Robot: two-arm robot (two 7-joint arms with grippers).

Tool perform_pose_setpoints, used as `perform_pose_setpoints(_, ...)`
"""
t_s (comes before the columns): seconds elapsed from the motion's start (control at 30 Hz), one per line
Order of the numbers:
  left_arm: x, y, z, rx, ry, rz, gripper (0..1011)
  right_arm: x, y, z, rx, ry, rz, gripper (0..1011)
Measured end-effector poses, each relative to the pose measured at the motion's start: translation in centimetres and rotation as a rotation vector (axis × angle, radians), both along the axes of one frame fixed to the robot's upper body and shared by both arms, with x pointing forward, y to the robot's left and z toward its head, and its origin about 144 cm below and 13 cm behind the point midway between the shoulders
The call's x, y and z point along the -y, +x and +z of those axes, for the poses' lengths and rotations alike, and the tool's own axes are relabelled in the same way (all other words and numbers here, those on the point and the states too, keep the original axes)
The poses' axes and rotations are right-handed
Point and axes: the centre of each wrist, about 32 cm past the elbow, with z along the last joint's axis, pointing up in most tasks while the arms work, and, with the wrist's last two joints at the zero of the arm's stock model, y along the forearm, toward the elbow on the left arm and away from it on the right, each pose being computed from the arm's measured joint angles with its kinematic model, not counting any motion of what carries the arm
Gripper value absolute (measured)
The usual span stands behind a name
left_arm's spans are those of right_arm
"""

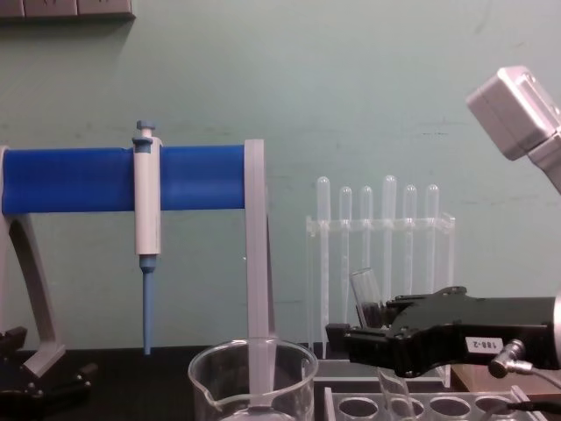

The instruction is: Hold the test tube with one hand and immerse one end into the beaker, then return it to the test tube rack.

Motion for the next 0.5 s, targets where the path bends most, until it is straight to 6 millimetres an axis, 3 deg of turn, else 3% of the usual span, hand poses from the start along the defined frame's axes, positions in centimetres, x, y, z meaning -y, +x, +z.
perform_pose_setpoints(0.27,0.0,0.0,0.0,0.000,0.000,0.000,1000,0.3,-0.4,0.2,0.000,0.020,-0.011,239)
perform_pose_setpoints(0.5,0.0,0.0,0.0,0.000,0.000,0.000,1000,1.0,-1.2,0.9,0.016,0.086,-0.023,226)
